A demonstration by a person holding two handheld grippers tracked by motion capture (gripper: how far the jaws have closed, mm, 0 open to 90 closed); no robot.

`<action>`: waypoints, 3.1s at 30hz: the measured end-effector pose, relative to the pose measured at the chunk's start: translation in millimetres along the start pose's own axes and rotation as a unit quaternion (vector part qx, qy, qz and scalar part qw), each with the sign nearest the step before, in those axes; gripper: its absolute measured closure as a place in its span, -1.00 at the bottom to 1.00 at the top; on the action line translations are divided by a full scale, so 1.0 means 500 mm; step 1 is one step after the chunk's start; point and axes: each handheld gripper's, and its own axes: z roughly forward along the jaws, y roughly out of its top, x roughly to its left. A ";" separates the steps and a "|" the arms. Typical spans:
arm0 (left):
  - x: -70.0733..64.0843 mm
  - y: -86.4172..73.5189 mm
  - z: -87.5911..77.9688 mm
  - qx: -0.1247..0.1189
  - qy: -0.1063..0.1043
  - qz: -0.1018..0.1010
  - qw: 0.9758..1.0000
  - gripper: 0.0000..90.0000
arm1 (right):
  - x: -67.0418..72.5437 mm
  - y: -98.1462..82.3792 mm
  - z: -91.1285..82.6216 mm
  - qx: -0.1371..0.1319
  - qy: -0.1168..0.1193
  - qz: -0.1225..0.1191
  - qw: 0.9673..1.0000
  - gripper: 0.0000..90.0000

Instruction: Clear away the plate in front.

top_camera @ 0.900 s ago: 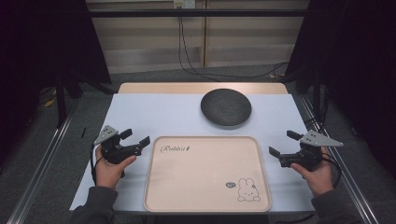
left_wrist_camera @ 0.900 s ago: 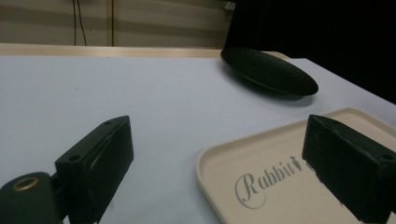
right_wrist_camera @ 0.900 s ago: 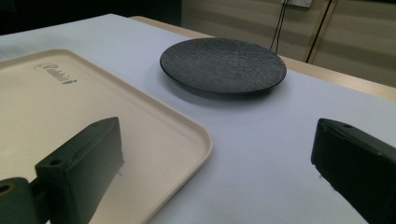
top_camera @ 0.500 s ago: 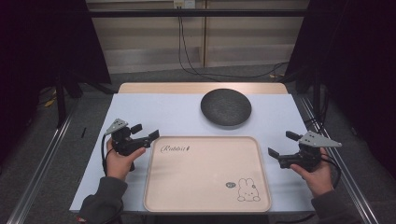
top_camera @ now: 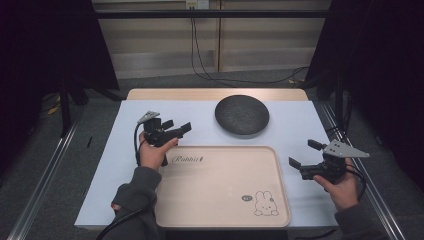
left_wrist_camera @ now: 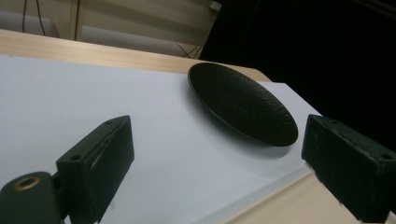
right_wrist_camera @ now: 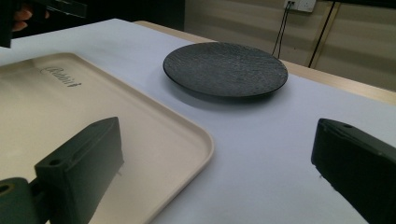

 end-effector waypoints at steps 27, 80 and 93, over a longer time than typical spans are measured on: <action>-0.019 0.027 0.205 0.003 0.041 -0.084 0.996 -0.63 | -0.004 0.002 -0.007 -0.011 0.008 0.011 1.000 -0.96; -0.029 -0.027 0.375 0.027 0.091 -0.247 0.964 0.68 | -0.016 0.005 -0.017 -0.027 0.024 0.028 0.999 -0.93; -0.055 -0.003 0.352 -0.010 0.048 -0.232 0.972 0.88 | -0.019 0.006 -0.015 -0.032 0.028 0.035 0.998 -0.93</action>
